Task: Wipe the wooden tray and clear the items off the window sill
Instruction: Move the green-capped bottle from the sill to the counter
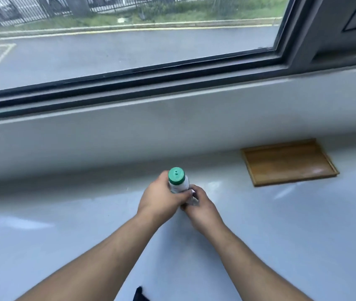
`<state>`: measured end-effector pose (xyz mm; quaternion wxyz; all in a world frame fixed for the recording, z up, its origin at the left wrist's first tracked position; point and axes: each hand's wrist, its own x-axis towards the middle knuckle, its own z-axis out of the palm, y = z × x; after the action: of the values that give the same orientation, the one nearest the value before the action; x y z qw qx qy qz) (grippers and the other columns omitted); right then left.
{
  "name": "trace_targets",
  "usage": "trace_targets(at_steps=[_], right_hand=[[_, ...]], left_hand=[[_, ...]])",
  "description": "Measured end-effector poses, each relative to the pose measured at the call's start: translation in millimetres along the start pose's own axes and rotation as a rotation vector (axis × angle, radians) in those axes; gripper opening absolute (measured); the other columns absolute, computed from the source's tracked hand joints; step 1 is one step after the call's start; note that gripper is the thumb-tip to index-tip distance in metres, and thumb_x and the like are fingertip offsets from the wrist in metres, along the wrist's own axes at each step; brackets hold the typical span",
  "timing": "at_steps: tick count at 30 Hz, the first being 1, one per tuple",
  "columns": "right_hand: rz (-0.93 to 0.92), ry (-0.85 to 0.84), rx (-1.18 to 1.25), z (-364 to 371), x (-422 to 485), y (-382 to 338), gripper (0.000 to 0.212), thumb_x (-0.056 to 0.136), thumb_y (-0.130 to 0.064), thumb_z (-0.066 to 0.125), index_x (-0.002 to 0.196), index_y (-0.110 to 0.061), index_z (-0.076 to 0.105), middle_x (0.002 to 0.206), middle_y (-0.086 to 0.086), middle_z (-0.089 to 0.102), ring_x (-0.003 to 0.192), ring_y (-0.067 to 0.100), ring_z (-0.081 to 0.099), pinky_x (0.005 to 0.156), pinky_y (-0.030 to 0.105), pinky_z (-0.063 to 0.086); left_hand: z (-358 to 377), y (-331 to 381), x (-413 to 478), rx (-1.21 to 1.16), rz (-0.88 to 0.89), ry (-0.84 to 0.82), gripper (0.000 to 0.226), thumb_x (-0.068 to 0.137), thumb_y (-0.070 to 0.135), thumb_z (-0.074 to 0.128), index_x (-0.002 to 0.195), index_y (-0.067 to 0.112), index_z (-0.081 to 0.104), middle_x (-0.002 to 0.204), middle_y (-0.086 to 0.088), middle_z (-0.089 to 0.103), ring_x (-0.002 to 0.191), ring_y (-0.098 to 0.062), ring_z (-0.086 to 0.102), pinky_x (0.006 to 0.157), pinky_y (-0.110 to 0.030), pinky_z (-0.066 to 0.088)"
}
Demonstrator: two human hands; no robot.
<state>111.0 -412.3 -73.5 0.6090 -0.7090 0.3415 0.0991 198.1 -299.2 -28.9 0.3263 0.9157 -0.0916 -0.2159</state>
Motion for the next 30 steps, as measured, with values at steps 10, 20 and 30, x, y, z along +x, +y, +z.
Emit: trace_targets(at_steps=[10, 20, 30], right_hand=[[-0.157, -0.244, -0.023, 125.0, -100.3, -84.2, 0.034, 0.095, -0.036, 0.065, 0.126, -0.037, 0.053, 0.118, -0.009, 0.067, 0.096, 0.009, 0.07, 0.069, 0.023, 0.051], [-0.428, -0.591, -0.297, 354.8, -328.7, -125.8, 0.045, 0.088, -0.036, 0.07, 0.13, -0.036, 0.054, 0.121, -0.006, 0.068, 0.105, 0.013, 0.071, 0.089, 0.037, 0.058], [-0.565, -0.874, -0.491, 561.2, -552.4, -64.6, 0.036, 0.089, -0.042, 0.069, 0.122, -0.035, 0.056, 0.101, -0.01, 0.076, 0.084, -0.002, 0.072, 0.065, 0.014, 0.052]], left_hand=[[-162.0, -74.4, -118.4, -0.146, -0.079, 0.229, 0.044, 0.064, 0.06, 0.084, 0.098, 0.054, 0.058, 0.09, 0.036, 0.068, 0.077, 0.009, 0.066, 0.053, -0.016, 0.044], [-340.4, -252.7, -387.9, -0.23, -0.172, 0.644, 0.049, 0.063, 0.062, 0.084, 0.104, 0.045, 0.063, 0.092, 0.025, 0.073, 0.087, 0.004, 0.067, 0.074, -0.028, 0.056], [-402.8, -432.2, -650.6, -0.246, -0.376, 0.851, 0.049, 0.061, 0.064, 0.082, 0.104, 0.053, 0.061, 0.092, 0.037, 0.07, 0.087, 0.012, 0.064, 0.081, -0.028, 0.058]])
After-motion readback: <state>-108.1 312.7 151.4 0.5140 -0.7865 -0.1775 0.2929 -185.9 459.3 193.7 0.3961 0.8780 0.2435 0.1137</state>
